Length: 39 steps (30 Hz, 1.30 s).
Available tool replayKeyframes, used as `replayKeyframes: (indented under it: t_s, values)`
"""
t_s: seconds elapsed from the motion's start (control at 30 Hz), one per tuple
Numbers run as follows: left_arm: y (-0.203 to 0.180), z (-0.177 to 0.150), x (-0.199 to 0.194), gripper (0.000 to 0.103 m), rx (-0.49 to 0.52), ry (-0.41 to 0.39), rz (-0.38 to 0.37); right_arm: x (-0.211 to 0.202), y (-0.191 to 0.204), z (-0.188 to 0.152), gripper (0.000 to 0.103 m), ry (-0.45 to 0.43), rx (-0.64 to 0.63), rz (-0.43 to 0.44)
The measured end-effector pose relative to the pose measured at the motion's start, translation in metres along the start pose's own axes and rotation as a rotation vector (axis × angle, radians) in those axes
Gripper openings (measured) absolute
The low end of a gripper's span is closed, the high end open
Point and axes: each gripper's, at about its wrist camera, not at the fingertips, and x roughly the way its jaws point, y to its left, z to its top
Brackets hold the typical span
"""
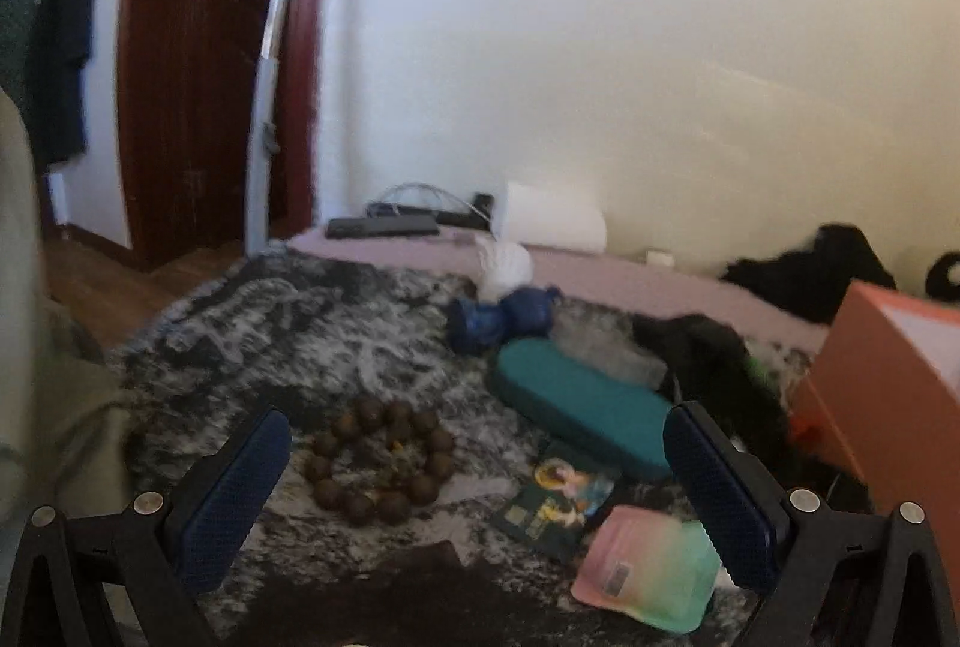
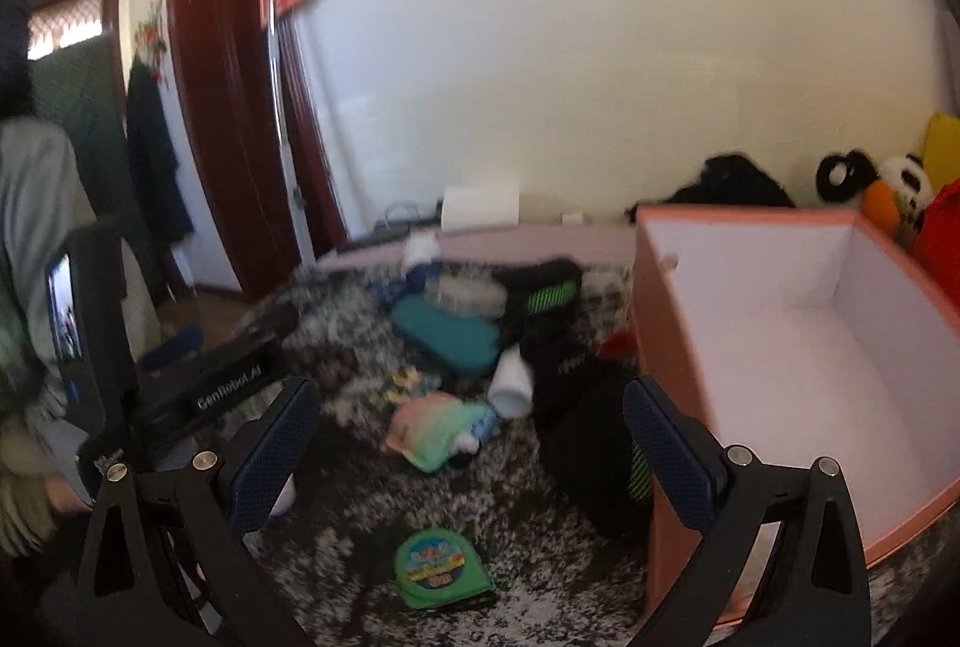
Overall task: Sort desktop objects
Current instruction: 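Grasp the black green-mesh glove with the right gripper while left gripper approaches pouch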
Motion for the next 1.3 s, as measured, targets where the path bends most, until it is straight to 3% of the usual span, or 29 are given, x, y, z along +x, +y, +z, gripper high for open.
replayKeyframes:
  t_s: [0.07,0.23,0.4,0.5,0.6,0.7,0.87,0.97,1.07,1.23,1.3]
  values:
    - [0.0,-0.006,0.011,0.102,-0.019,0.025,-0.027,0.021,-0.004,-0.014,0.103,0.022,0.016,-0.004]
    - [0.001,-0.012,0.032,0.102,-0.083,0.08,-0.069,0.037,0.008,-0.026,0.103,0.016,-0.159,-0.116]
    - [-0.004,-0.016,0.028,0.102,-0.025,0.024,-0.039,0.046,0.014,-0.035,0.103,0.033,-0.128,0.015]
    - [-0.007,-0.018,0.02,0.102,0.0,-0.022,-0.054,0.059,0.008,-0.043,0.103,0.075,-0.128,-0.048]
    - [-0.017,-0.022,0.021,0.102,0.043,-0.017,-0.053,0.068,-0.003,-0.047,0.094,0.101,-0.106,-0.095]
    - [-0.025,-0.031,0.03,0.102,0.05,0.006,-0.063,0.078,-0.01,-0.044,0.093,0.129,-0.105,-0.133]
    - [-0.037,-0.044,0.052,0.102,0.052,0.099,-0.108,0.099,-0.037,-0.046,0.091,0.167,-0.123,-0.36]
    - [-0.053,-0.048,0.053,0.102,0.118,0.097,-0.109,0.089,-0.081,-0.03,0.094,0.152,0.064,-0.331]
    - [-0.073,-0.052,0.049,0.102,0.201,0.072,-0.123,0.09,-0.109,-0.024,0.101,0.199,0.165,-0.303]
    - [-0.089,-0.055,0.053,0.102,0.255,0.092,-0.142,0.092,-0.103,-0.022,0.103,0.19,0.132,-0.244]
    - [-0.082,-0.054,0.061,0.102,0.209,0.13,-0.149,0.099,-0.096,-0.024,0.103,0.209,0.106,-0.235]
